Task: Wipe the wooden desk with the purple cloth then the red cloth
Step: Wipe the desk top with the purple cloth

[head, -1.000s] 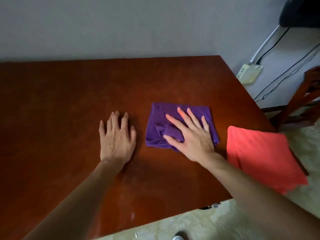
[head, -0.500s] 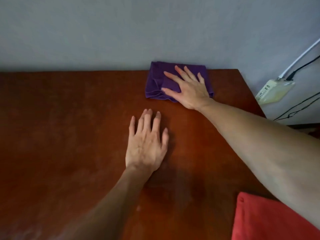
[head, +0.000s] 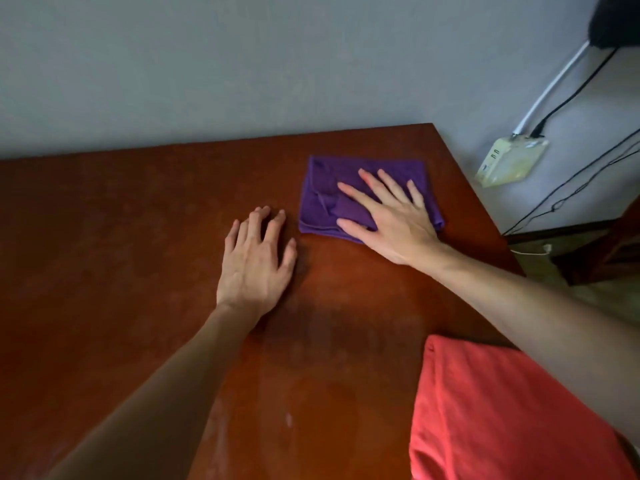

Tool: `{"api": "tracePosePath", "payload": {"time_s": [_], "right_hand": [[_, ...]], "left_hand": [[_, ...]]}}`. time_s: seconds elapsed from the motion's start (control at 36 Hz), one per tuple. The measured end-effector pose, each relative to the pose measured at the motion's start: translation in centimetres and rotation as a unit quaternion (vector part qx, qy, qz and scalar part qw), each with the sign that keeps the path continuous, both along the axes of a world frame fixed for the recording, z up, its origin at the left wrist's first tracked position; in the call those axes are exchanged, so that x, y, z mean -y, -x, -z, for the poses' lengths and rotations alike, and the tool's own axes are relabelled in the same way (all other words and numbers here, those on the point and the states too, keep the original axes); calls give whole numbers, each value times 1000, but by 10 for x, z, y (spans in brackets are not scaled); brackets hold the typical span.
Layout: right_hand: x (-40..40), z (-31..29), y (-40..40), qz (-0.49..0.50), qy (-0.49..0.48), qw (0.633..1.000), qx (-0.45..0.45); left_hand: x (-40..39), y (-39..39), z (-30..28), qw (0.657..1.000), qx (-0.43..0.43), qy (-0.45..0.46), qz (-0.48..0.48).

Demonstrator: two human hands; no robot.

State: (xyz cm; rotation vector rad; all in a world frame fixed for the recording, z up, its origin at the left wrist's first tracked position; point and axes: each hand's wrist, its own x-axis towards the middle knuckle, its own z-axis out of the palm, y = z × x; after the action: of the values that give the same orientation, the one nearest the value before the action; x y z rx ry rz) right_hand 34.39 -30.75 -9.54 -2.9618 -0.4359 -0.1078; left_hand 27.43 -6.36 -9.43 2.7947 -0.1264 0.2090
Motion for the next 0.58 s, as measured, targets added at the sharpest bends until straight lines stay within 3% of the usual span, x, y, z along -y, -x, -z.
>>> {"api": "tracePosePath", "payload": {"time_s": [0.31,0.58], "right_hand": [[96,-9,120,-7,2,999,-36],[101,-5,63,-37,15,999,-14]], "left_hand": [[1,13,-5,1000,-14,-3,6],[-62,12,-11,998,-63,-12,7]]}}
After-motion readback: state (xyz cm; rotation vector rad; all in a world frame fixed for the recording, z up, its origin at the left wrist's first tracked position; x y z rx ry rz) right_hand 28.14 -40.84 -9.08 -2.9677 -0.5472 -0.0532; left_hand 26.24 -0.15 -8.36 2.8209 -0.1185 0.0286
